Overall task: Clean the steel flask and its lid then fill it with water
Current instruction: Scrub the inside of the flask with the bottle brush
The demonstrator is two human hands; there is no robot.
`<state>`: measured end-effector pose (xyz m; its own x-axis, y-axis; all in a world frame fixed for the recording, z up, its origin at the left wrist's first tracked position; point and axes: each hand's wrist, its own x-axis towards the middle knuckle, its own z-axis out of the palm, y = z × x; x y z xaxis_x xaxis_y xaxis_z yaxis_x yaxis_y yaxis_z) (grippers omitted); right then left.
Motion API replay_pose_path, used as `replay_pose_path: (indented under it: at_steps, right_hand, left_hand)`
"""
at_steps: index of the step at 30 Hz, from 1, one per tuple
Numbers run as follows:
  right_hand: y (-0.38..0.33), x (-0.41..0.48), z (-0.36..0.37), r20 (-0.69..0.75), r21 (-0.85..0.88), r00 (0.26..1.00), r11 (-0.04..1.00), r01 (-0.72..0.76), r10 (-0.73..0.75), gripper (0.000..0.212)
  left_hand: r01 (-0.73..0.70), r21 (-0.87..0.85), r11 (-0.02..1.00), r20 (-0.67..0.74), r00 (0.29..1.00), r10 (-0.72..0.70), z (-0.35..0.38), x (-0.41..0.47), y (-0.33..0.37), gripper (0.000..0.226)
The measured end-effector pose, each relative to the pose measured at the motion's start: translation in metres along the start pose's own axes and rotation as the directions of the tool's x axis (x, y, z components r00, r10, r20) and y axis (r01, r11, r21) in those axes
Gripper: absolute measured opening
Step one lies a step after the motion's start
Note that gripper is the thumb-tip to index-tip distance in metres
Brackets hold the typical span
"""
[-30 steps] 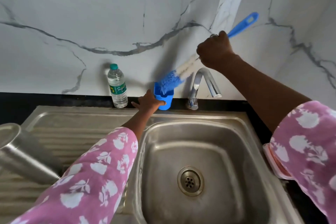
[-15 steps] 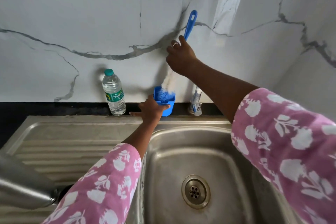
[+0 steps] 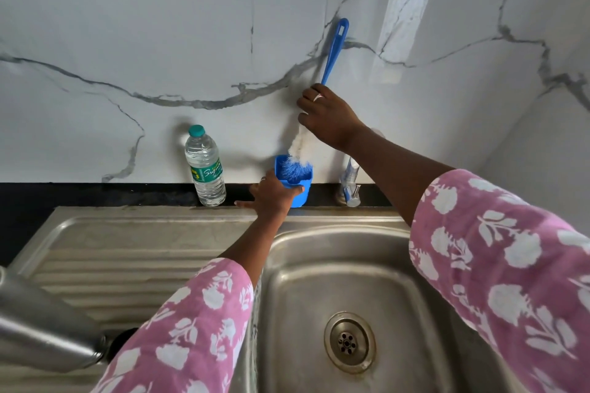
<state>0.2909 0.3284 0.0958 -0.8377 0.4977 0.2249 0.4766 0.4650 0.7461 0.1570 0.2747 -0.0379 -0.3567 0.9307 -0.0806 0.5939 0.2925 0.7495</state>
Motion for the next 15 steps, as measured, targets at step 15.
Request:
replay_pose_path:
  at_steps: [15]
  right_hand:
    - [-0.003,-0.005,0.001,-0.401,0.113,0.913,0.993,-0.033,0.076,0.036]
  left_hand:
    - [0.082,0.085,0.993,-0.014,0.997,-0.081,-0.009,-0.015,0.027,0.087]
